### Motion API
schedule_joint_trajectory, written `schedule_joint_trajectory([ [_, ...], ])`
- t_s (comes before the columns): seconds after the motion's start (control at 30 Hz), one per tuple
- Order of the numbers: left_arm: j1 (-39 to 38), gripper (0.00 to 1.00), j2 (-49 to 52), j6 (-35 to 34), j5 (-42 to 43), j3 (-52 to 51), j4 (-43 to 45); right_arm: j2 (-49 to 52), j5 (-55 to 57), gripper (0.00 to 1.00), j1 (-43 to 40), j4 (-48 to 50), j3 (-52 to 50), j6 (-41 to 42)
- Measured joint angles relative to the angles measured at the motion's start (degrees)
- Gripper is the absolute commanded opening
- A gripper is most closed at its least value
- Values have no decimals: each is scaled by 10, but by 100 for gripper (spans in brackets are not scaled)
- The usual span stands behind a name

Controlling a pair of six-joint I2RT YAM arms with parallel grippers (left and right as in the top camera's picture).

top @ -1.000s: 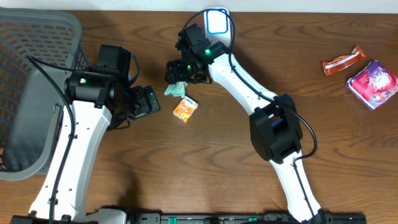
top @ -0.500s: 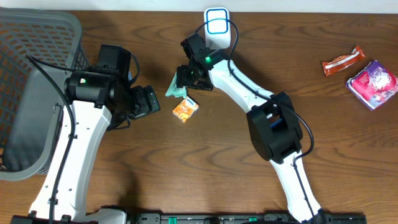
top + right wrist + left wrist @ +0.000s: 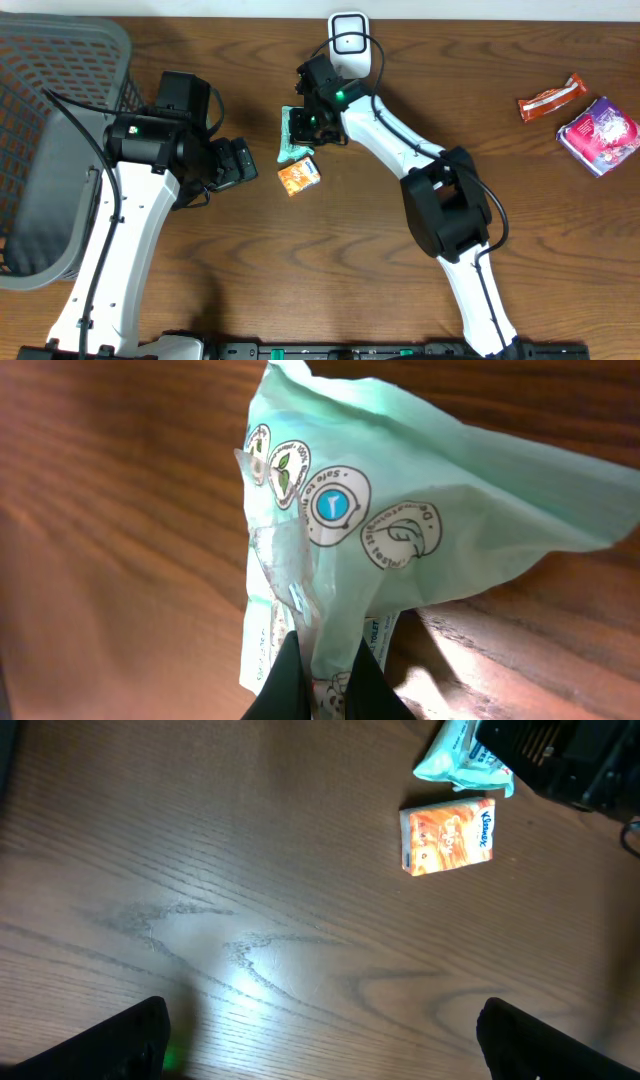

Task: Scan the item barcode

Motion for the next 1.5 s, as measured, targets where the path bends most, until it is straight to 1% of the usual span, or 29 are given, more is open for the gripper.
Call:
schedule_joint_trajectory([
  [0.07, 0, 98, 0, 0, 0, 0, 0, -1, -27, 1, -7, -1, -2, -40],
  [0.23, 0, 98, 0, 0, 0, 0, 0, -21, -110, 1, -23, -13, -9, -194],
  [0.33, 0, 98, 0, 0, 0, 0, 0, -46, -144, 1, -24, -13, -9, -256],
  [0.53, 0, 98, 0, 0, 0, 0, 0, -81, -181, 1, -23, -12, -9, -316],
  [0.67, 0, 98, 0, 0, 0, 0, 0, -81, -184, 1, -23, 13, -9, -318],
  [0.7, 0, 98, 0, 0, 0, 0, 0, -81, -179, 1, -23, 24, -9, -310],
  [0.77, 0, 98, 0, 0, 0, 0, 0, -81, -148, 1, -23, 47, -9, -265],
  [0.87, 0, 98, 0, 0, 0, 0, 0, -81, -91, 1, -28, 90, -9, -170],
  [0.93, 0, 98, 0, 0, 0, 0, 0, -81, -62, 1, -36, 139, -10, -108],
  [1.0, 0, 98, 0, 0, 0, 0, 0, -81, -51, 1, -44, 188, -10, -73],
  [1.17, 0, 98, 0, 0, 0, 0, 0, -81, -3, 1, -88, 304, -10, 46],
  [1.33, 0, 98, 0, 0, 0, 0, 0, -81, 35, 1, -127, 376, -11, 107],
  [1.4, 0, 98, 0, 0, 0, 0, 0, -81, 43, 1, -139, 382, -11, 123],
  [1.5, 0, 98, 0, 0, 0, 0, 0, -81, 51, 9, -152, 366, -10, 132],
])
